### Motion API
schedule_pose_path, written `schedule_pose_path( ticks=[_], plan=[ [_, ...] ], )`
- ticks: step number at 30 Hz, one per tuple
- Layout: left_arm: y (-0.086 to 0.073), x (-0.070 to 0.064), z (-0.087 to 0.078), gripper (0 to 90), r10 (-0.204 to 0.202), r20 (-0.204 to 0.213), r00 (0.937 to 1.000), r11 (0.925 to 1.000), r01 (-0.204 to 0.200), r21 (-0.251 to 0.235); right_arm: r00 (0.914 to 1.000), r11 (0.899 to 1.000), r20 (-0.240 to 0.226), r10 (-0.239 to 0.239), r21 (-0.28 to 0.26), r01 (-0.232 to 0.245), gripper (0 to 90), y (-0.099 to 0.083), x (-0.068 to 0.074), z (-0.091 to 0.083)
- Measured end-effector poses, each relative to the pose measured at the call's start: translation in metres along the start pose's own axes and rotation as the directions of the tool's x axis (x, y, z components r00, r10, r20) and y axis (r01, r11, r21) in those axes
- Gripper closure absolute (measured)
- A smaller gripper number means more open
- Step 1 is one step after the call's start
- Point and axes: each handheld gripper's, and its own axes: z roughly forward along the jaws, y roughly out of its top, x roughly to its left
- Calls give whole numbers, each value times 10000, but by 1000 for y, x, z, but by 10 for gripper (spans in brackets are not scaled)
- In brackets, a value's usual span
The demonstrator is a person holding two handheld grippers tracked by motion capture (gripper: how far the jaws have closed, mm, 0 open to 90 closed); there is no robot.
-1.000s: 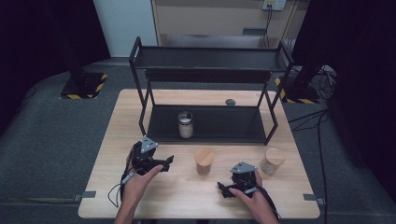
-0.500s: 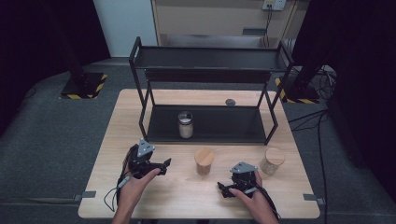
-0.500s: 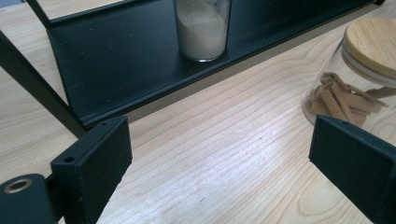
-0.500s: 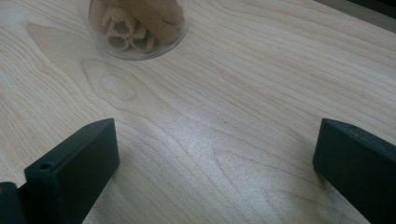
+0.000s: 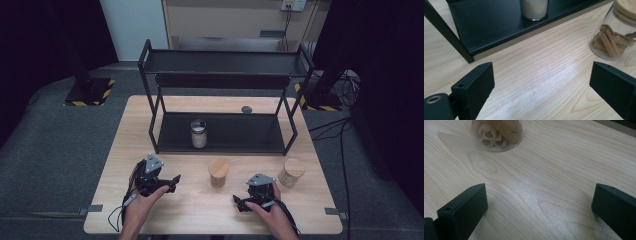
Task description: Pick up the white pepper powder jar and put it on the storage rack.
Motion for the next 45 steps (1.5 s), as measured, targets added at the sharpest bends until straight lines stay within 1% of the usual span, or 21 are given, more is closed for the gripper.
schedule_pose_path(
  ticks=[10,14,17,22,25,29,33,36,45],
  plan=[
    [-10,3,4,45,-137,76,9999,9996,135,252,10000,10000,2,1,-3,-1,4,0,0,0],
    [-12,2,7,38,-64,168,9998,9991,57,422,10000,10000,0,-5,-3,5,3,0,0,0],
    [-16,2,8,30,-135,216,9997,9990,126,436,10000,10000,-2,-7,-1,7,4,0,0,0],
    [-22,3,9,25,-145,167,9998,9979,134,640,10000,10000,-1,-7,1,7,3,0,0,0],
    [-27,3,7,22,-141,120,9998,9974,132,711,10000,10000,-1,-4,17,4,3,0,0,0],
    [-33,4,4,19,-231,80,9997,9969,224,751,10000,10000,58,24,28,-24,3,1,1,0],
    [-36,4,2,18,-235,6,9997,9961,233,855,10000,10000,61,26,31,-26,3,1,1,0],
    [-38,5,1,18,-289,44,9996,9951,284,943,10000,10000,67,25,37,-25,3,1,1,0],
    [-41,3,7,17,-411,-27,9992,9905,411,1312,10000,10000,67,40,41,-41,3,1,1,0]
  ],
)
